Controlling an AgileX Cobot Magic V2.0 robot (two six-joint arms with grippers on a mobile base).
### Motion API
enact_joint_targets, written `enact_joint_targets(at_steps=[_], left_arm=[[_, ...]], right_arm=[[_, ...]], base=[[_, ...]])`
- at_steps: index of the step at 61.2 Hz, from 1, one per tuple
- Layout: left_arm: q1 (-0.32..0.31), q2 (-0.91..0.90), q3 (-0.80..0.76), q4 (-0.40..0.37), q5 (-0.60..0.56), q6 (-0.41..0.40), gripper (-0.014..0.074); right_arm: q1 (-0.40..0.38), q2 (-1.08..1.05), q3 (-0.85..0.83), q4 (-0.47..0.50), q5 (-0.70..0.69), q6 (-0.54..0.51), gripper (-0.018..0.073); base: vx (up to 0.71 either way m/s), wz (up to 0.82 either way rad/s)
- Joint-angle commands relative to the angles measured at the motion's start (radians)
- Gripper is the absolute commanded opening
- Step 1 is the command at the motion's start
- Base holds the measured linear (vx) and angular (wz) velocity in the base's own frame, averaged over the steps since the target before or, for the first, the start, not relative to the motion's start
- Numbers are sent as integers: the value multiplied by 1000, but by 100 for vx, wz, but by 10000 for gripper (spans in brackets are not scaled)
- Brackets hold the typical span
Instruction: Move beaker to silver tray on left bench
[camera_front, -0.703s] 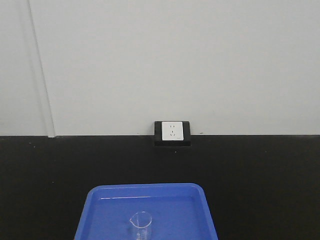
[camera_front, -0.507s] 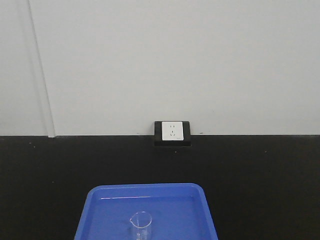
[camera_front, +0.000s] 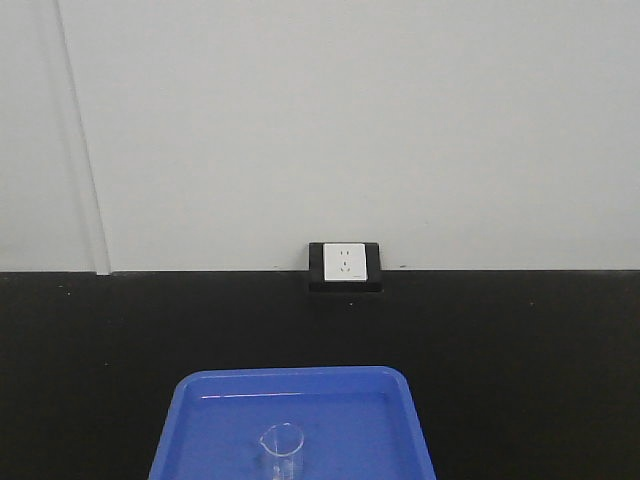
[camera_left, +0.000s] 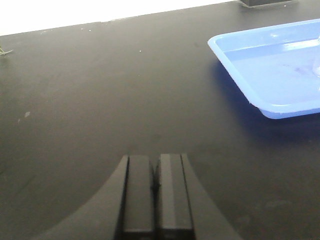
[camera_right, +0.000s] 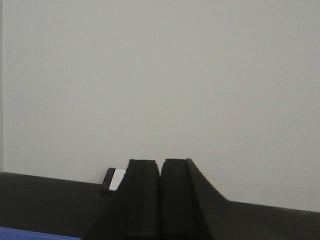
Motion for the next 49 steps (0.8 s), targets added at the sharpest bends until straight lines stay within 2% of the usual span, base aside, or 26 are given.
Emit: enact_joint_targets(at_steps=[1, 15, 25, 34, 42, 46, 49], left_arm=[[-7, -7, 20, -3, -75, -2, 1], [-7, -7, 20, -3, -75, -2, 1], [-7, -7, 20, -3, -75, -2, 1], [-7, -7, 20, -3, -75, -2, 1], [-7, -7, 20, -3, -75, -2, 1], [-7, -7, 20, -3, -75, -2, 1], [-7, -7, 20, -3, -75, -2, 1]], right_arm=[[-5, 159, -115, 2, -65, 8, -11], [-5, 369, -162, 1, -106, 15, 4], [-5, 429, -162, 1, -102, 55, 104], [-5, 461, -162, 1, -109, 55, 320], [-5, 490, -162, 1, -136, 50, 595], [-5, 491, -162, 3, -160, 55, 696], [2, 487, -162, 3, -178, 74, 728]], base=[[0, 0], [0, 0], [0, 0], [0, 0], [0, 0], [0, 0], [0, 0]])
